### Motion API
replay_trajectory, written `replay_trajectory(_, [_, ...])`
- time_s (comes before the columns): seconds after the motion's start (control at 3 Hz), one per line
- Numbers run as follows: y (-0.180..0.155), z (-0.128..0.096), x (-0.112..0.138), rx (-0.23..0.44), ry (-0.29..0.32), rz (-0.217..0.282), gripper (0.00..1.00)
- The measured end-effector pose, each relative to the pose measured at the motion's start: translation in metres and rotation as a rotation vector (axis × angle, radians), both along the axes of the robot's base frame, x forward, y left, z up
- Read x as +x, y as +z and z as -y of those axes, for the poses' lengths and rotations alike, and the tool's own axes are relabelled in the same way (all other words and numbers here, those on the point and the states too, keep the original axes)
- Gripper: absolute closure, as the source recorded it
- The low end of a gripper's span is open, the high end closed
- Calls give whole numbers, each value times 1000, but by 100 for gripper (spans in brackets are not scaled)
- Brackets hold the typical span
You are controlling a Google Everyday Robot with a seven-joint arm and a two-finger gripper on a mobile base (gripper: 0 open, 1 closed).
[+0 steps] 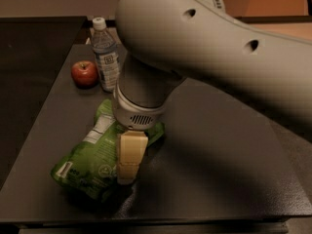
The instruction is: Pick green rice chip bag
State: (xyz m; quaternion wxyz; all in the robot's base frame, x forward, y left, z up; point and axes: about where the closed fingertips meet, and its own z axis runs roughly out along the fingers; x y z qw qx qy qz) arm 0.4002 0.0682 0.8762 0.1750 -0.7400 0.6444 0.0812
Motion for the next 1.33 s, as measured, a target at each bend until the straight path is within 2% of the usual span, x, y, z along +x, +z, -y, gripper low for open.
replay_trajectory(0.33, [-8, -21, -2, -51, 145, 21, 0])
replay_trajectory(0.67, [-15, -30, -3, -112, 268, 43, 0])
replay_trajectory(1.0, [-17, -28, -1, -174, 366, 65, 0])
replay_trajectory(1.33, [-17, -26, 0, -219, 419, 78, 18])
